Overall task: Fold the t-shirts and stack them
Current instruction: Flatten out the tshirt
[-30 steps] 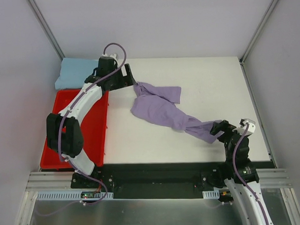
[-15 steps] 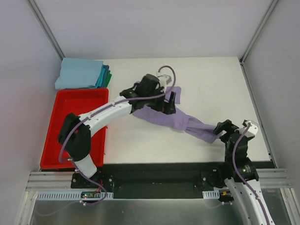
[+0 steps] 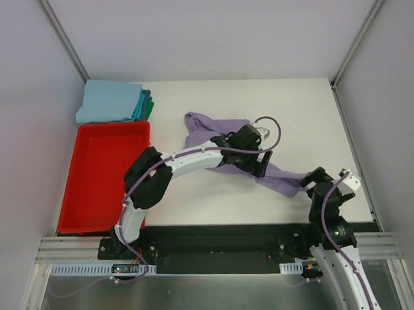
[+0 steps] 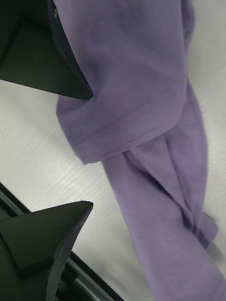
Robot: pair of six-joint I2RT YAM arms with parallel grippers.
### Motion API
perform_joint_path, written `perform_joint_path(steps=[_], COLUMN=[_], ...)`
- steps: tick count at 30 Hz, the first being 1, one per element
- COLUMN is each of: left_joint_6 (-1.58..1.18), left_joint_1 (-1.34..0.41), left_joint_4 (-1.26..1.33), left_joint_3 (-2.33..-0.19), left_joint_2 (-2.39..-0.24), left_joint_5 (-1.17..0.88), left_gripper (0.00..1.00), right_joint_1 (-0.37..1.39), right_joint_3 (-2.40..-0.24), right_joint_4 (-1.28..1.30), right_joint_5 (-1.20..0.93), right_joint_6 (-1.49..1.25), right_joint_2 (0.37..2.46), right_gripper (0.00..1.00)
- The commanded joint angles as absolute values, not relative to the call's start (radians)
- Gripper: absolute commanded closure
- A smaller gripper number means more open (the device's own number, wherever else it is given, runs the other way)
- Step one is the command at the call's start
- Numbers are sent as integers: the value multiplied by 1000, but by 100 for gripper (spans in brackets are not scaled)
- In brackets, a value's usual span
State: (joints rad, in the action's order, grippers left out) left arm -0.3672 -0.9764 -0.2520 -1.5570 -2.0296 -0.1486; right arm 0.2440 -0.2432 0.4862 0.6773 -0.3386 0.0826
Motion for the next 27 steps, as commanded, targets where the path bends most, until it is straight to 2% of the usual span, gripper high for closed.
perform_joint_path(steps=[1,10,13,17,20,23,27], left_joint_6=[-399,-344,-333,-328,-314,-302,-293], left_joint_1=[-974,-1011,-1016,-1017,-1015,-1015,-1014], left_joint_4=[-276,-336,-357,-377,-387,-393,-394], left_joint_3=[-1655,-1693,-1706,-1709,-1692,-1661,-1597], left_joint_2=[-2085,-2154,-2169,-2161,-2129,-2073,-2002], left_joint_5=[-97,-6,29,80,98,126,127], left_gripper=[15,26,37,58,69,69,64], right_joint_1=[245,245,245,245,244,244,244], right_joint_3=[-285,-282,-282,-282,-282,-284,-284], right_joint_4=[494,491,489,489,486,488,486], right_joint_5=[709,710,710,709,710,710,707], right_joint_6=[-356,-357,-357,-354,-354,-353,-353], right_joint_2=[81,84,87,90,92,97,104], right_gripper=[4,4,4,4,4,4,4])
